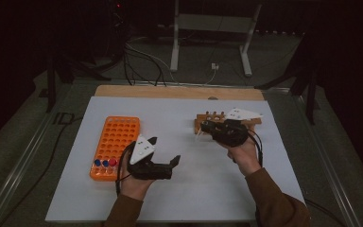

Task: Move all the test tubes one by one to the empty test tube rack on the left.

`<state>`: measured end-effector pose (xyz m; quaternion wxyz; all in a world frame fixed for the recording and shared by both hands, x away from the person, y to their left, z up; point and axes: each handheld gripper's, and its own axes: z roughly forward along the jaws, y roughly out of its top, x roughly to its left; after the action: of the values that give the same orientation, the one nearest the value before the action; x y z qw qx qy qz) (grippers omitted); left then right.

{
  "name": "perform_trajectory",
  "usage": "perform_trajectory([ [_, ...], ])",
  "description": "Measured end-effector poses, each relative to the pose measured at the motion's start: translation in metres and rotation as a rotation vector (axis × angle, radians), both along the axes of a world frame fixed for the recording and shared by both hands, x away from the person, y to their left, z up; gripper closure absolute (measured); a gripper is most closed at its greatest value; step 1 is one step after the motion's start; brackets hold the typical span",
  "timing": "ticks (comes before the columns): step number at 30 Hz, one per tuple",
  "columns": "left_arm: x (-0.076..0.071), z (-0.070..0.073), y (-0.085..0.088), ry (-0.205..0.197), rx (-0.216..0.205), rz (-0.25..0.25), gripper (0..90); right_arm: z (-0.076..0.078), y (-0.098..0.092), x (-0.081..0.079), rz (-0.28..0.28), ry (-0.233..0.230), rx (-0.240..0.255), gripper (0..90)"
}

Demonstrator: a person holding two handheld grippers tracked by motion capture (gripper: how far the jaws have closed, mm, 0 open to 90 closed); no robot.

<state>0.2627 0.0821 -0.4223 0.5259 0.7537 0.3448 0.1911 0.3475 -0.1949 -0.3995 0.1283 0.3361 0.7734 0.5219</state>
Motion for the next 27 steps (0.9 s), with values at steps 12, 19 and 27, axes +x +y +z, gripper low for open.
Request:
perform_trajectory([
  [12, 0.018, -0.015, -0.031, 0.035, 0.042, -0.071, 35.9, -0.01, 0.034, -0.021, 0.138, 0.04, -0.015, 75.8],
  [19, 0.023, -0.017, -0.03, 0.054, 0.049, -0.081, 66.7, -0.011, 0.042, -0.025, 0.175, 0.05, -0.015, 75.8],
  [27, 0.025, -0.019, -0.029, 0.069, 0.062, -0.076, 73.6, -0.013, 0.044, -0.025, 0.193, 0.063, -0.007, 76.0],
])
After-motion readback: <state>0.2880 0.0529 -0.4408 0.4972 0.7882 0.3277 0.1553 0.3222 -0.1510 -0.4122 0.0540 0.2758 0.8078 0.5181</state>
